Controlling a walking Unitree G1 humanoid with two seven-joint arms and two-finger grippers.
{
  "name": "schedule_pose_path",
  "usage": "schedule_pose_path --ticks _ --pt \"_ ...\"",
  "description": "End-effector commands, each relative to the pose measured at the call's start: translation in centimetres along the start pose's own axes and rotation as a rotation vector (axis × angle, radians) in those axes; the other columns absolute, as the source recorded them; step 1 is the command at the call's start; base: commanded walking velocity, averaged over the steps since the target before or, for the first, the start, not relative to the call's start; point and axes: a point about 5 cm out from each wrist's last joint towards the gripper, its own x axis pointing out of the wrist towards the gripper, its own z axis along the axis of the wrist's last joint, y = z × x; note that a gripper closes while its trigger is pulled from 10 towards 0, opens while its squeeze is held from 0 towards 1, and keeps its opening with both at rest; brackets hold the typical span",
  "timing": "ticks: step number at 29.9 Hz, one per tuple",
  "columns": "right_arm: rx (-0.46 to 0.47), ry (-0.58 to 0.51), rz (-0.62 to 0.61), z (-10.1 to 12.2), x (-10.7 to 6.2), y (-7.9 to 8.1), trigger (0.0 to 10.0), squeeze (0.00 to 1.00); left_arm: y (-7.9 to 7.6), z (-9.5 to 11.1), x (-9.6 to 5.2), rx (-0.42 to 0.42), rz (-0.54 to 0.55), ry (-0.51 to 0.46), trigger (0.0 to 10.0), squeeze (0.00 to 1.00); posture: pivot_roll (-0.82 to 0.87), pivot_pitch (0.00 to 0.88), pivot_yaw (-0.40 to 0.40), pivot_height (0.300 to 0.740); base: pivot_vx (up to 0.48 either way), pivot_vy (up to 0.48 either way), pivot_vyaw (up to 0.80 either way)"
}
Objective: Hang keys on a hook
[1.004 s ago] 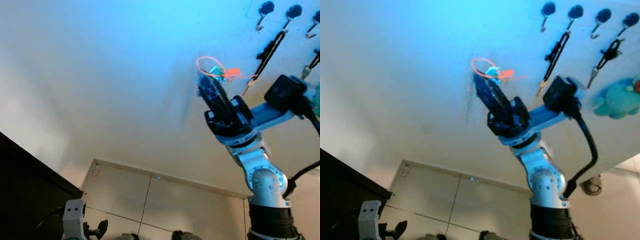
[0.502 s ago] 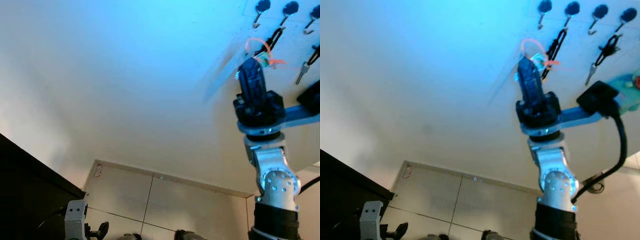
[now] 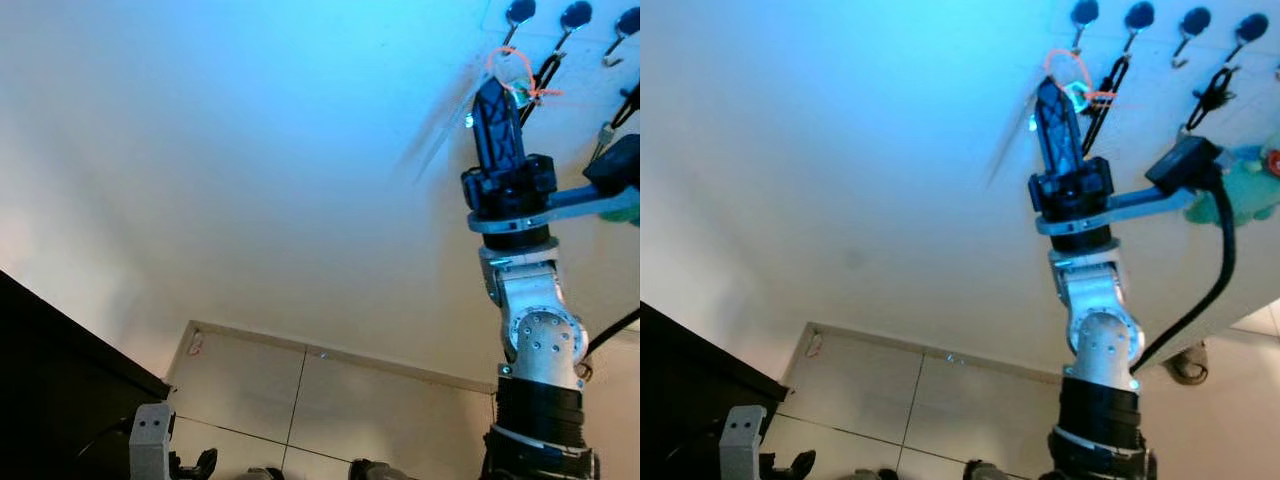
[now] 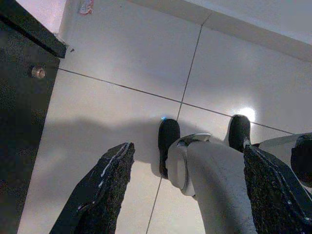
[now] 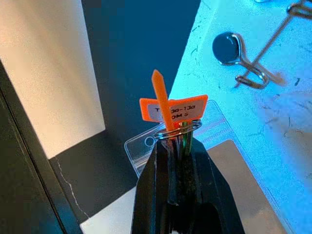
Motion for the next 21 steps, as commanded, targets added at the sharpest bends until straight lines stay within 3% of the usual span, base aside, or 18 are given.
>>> schedule_pose_path --ticks 1,8,21 --pt "-0.006 -0.024 -0.005 0.4 0.4 0.0 0.0 0.0 0.4 -1.3 -0.6 0.004 0.008 0.051 10.0 0.0 -0.05 0.114 0.101 0.74 0.0 0.0 0.0" --pt "-0.021 -0.088 -0.039 1.6 1.3 -0.2 0.0 0.0 0.4 -1.2 -0.5 0.006 0.005 0.047 10.0 0.0 -0.05 0.121 0.106 0.74 0.0 0.0 0.0" --pt "-0.035 -0.133 -0.124 2.4 0.9 -1.1 0.0 0.0 0.3 -1.2 -0.5 0.009 -0.001 0.047 10.0 0.0 -0.05 0.126 0.111 0.74 0.0 0.0 0.0"
